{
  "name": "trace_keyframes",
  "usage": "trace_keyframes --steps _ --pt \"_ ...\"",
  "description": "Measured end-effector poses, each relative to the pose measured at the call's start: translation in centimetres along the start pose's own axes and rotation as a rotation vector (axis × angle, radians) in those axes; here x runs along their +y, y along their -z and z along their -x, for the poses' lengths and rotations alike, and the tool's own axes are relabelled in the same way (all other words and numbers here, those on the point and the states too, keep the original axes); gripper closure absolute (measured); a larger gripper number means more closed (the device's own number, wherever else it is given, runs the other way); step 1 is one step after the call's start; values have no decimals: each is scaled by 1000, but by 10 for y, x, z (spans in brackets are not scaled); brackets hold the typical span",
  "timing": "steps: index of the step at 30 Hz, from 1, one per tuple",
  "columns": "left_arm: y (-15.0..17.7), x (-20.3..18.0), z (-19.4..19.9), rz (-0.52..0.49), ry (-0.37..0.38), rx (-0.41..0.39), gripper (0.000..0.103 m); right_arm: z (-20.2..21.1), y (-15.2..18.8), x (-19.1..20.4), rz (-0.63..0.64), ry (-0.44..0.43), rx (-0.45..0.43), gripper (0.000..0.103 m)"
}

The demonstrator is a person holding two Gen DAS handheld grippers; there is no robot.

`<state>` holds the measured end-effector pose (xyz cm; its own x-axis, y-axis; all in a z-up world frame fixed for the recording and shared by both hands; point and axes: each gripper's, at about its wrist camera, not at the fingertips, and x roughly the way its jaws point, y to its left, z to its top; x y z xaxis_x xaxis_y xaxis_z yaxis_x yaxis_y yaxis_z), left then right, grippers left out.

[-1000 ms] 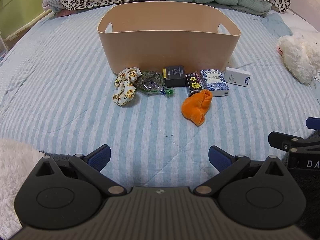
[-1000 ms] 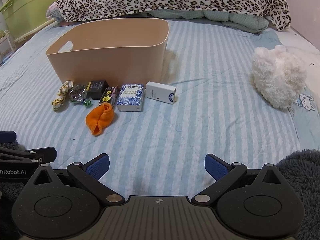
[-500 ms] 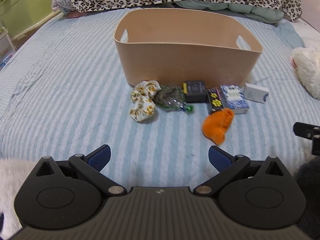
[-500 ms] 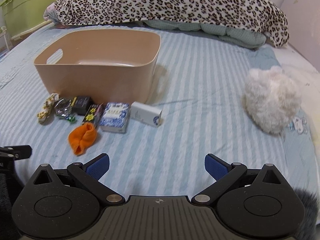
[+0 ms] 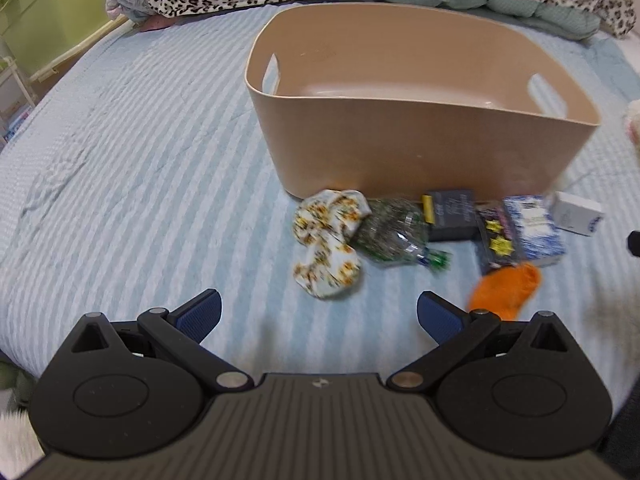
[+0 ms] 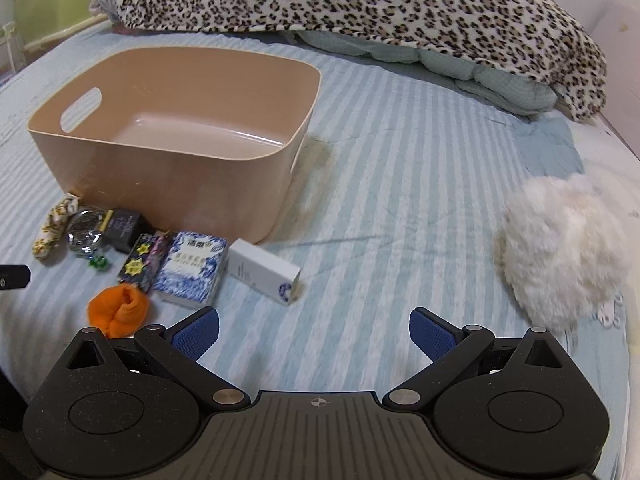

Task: Organize objects
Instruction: 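Move both tools toward the items lined up before the basket, then grasp the floral scrunchie with the left tool while the right tool grasps the white box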

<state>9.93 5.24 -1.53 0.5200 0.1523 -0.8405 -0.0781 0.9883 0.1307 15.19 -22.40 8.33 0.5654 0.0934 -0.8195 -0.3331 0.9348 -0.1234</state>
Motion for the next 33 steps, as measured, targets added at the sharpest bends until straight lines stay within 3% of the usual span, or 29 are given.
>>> trace_keyframes --steps 8,15,18,21,23,25,30,33 --pt "-16 4 -39 -3 -37 63 0 -41 -26 8 142 -64 32 3" --pt "-20 15 -64 19 -50 90 0 -77 -27 18 211 -108 91 10" --pt "-20 20 -70 36 -8 100 19 -86 -23 20 223 -134 114 21" --pt "-19 20 -69 31 24 83 31 -89 -20 22 222 -164 121 32" --pt "-18 17 -66 9 47 71 41 -87 -20 23 217 -184 109 46" --pt "-16 15 -63 -4 58 67 51 -83 -19 25 218 -187 91 75" --pt "-13 16 -54 -6 100 78 85 -76 -12 26 202 -196 86 87" --pt "-10 17 -46 9 120 80 90 -66 -7 27 187 -192 88 91"
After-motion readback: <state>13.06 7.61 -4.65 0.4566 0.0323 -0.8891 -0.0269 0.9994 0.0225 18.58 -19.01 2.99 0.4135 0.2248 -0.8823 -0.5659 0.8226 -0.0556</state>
